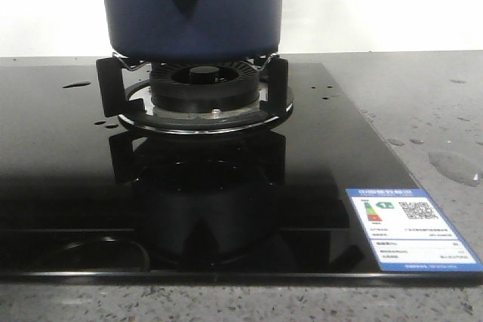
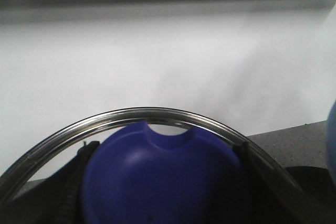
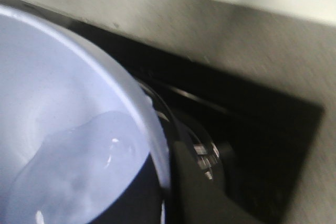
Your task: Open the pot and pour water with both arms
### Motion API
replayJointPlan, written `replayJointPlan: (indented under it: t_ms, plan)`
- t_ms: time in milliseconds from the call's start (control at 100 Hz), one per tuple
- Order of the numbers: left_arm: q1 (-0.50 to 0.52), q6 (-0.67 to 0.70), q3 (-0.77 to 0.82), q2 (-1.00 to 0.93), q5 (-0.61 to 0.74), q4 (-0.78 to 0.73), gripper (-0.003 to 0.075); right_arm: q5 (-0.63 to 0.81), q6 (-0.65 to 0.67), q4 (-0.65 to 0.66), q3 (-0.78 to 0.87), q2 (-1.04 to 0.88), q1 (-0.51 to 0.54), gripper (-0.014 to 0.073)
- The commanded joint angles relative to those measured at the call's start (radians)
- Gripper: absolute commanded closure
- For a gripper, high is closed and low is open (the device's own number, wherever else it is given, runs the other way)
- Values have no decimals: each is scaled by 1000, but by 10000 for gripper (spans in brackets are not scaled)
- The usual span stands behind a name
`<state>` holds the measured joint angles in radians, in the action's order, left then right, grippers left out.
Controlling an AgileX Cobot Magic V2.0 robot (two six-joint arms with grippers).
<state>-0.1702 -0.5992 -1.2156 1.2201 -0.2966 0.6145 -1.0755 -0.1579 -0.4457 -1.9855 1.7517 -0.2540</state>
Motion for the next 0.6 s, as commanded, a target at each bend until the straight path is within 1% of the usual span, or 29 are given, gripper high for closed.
replayJointPlan:
  t_ms: [0,160,300,480,590]
  plan:
    - [2,1,-37,-26,104,18,341,166,-46,-44,-37,-38,-23,648]
    - [2,1,-37,-26,104,16,341,343,-135,-29,14,-41,-49,648]
    - [2,1,-37,-26,104,16,341,490,-222,-32,125,-68,-51,648]
    - [2,1,-37,-26,104,16,341,816,-354,-44,356,-151,-88,648]
    - [2,1,-37,-26,105,16,341,1005,-395,-44,487,-199,-126,648]
